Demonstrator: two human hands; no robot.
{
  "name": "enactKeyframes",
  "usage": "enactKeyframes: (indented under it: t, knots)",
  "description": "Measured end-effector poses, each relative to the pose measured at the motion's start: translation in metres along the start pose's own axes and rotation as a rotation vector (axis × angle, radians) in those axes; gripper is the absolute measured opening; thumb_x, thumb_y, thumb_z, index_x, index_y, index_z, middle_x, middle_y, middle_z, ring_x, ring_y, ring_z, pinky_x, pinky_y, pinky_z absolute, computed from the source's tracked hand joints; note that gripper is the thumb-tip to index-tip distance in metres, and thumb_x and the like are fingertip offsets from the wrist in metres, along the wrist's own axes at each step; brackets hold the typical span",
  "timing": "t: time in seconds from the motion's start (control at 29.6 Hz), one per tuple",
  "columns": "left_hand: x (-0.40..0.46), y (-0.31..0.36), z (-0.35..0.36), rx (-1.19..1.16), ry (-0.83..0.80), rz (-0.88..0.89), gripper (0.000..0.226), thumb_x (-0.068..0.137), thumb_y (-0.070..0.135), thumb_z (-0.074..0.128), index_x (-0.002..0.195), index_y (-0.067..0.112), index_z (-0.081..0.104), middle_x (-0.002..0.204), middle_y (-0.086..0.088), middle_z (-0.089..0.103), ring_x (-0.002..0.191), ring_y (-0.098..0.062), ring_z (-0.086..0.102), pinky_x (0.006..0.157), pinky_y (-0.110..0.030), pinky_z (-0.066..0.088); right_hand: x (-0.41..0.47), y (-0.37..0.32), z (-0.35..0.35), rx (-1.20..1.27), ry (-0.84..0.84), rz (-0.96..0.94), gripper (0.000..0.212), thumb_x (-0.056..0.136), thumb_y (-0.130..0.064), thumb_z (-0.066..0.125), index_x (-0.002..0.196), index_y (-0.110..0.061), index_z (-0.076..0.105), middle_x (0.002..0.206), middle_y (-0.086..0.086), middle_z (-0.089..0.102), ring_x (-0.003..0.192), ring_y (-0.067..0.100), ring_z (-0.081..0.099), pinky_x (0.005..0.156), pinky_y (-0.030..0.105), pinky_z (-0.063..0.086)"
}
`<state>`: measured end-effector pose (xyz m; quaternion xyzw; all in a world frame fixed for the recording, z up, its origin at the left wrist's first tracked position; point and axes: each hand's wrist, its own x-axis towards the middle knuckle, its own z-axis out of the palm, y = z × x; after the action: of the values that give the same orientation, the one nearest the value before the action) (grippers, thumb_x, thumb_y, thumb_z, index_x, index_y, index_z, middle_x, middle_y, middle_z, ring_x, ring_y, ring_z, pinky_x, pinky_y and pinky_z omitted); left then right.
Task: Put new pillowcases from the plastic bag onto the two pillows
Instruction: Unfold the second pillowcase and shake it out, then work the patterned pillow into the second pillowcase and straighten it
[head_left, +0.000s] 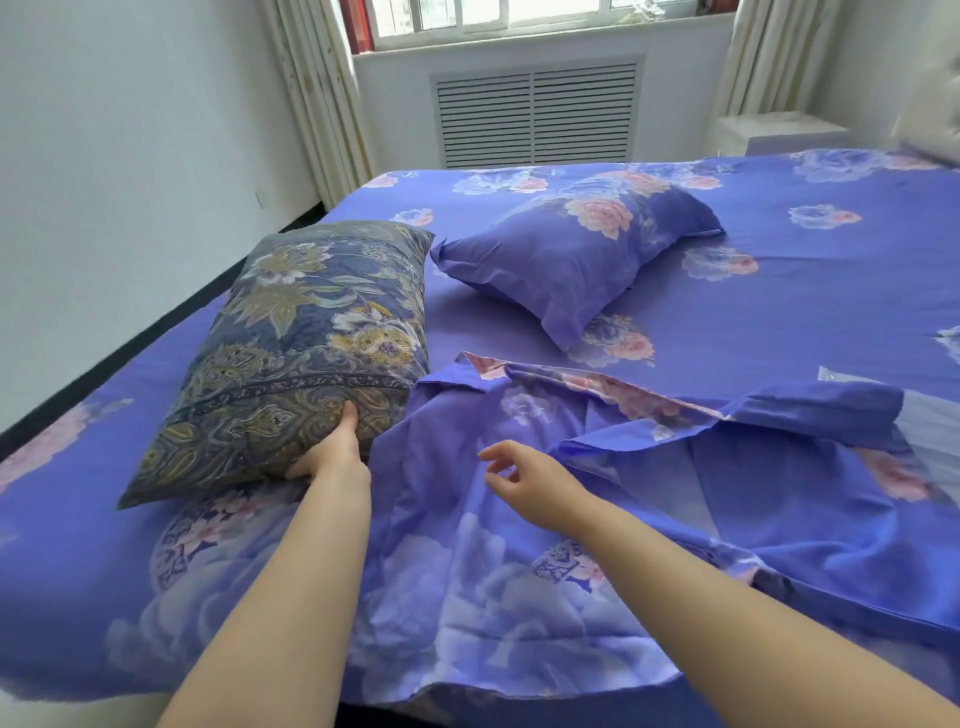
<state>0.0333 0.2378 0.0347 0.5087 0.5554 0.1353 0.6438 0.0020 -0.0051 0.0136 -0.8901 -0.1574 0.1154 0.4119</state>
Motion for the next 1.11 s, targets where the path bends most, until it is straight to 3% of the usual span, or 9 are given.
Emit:
enactKeyframes:
  t: [0.13,0.34,0.54,0.64,0.78,0.84,0.94,1.01,1.11]
  knots:
    - [-0.011,0.026,0.003,-0.278,-0.224,-0.051,0.083,0.069,0.058,0.074,0.131,0.010,0.048,0.125,-0.009,0.057,0.106,-0.031,0.059,0.091,-0.049,0.049,-0.005,0.002,0.030,-0.042,-0.122,0.054,0.035,0.089,-0.035,0.054,0.123,-0.032,0.050,0.108,-0.013,0.058,0.083,0.008,0.054,0.079,0.023,0.041]
    - [-0.036,0.106,-0.006,-0.768,-0.310,0.101,0.040,0.093,0.015,0.058,0.131,0.009,0.047,0.124,-0.010,0.057,0.086,-0.020,0.057,0.060,-0.029,0.051,-0.010,0.010,0.025,-0.105,-0.122,0.079,0.049,0.088,-0.037,0.058,0.134,-0.025,0.044,0.127,-0.003,0.057,0.114,0.014,0.055,0.098,0.028,0.042]
    - [-0.033,0.117,-0.040,-0.836,-0.314,0.065,0.040,0.094,0.013,0.056,0.132,0.013,0.046,0.124,-0.007,0.056,0.090,-0.017,0.052,0.068,-0.022,0.046,-0.004,-0.014,0.026,-0.246,-0.434,0.067,0.077,0.085,-0.056,0.054,0.149,-0.034,0.016,0.149,-0.002,0.033,0.128,0.020,0.045,0.104,0.032,0.038]
    - [-0.029,0.115,-0.054,-0.859,-0.348,0.019,0.018,0.094,0.015,0.054,0.113,0.014,0.053,0.096,0.000,0.059,0.074,-0.012,0.054,0.068,-0.020,0.046,-0.003,-0.021,0.038,-0.288,-0.430,0.049,0.081,0.084,-0.061,0.052,0.149,-0.036,0.011,0.156,-0.002,0.018,0.139,0.019,0.029,0.113,0.034,0.026]
    - [-0.044,0.106,-0.062,-0.855,-0.434,-0.026,0.019,0.096,0.012,0.050,0.115,0.015,0.055,0.081,0.000,0.054,0.075,-0.011,0.053,0.063,-0.017,0.048,-0.001,-0.041,0.058,-0.273,-0.397,0.043,0.079,0.084,-0.062,0.052,0.148,-0.035,0.015,0.145,0.004,0.040,0.126,0.022,0.045,0.099,0.030,0.035]
    - [-0.059,0.097,-0.062,-0.804,-0.494,-0.036,0.014,0.098,0.011,0.047,0.108,0.010,0.057,0.080,-0.002,0.054,0.065,-0.010,0.053,0.045,-0.014,0.045,-0.003,-0.055,0.069,-0.156,-0.226,-0.021,0.054,0.086,-0.055,0.053,0.134,-0.031,0.042,0.108,0.006,0.061,0.092,0.020,0.057,0.083,0.033,0.043]
    - [-0.084,0.071,-0.077,-0.630,-0.572,0.009,0.024,0.098,0.008,0.044,0.074,0.012,0.048,0.057,0.002,0.046,0.033,-0.004,0.039,0.031,-0.013,0.030,0.002,-0.074,0.056,0.596,0.158,0.171,0.032,0.094,-0.045,0.044,0.083,-0.018,0.057,0.082,0.007,0.064,0.069,0.020,0.056,0.066,0.032,0.044]
    - [-0.096,0.050,-0.099,-0.316,-0.529,0.294,0.033,0.095,0.010,0.050,0.063,0.013,0.043,0.041,0.004,0.039,0.030,-0.008,0.032,0.032,-0.016,0.024,0.010,-0.076,0.031,0.973,0.141,0.343,0.042,0.098,-0.052,0.029,0.094,-0.019,0.054,0.096,0.007,0.067,0.080,0.022,0.062,0.070,0.033,0.047]
    - [-0.108,0.018,-0.124,0.571,-0.299,0.993,0.048,0.089,0.041,0.059,0.055,0.007,0.057,0.040,-0.002,0.048,0.045,-0.022,0.049,0.049,-0.030,0.037,0.019,-0.071,0.000,1.130,0.061,0.411,0.041,0.103,-0.030,0.022,0.132,-0.009,0.042,0.137,0.017,0.048,0.105,0.030,0.057,0.082,0.036,0.046]
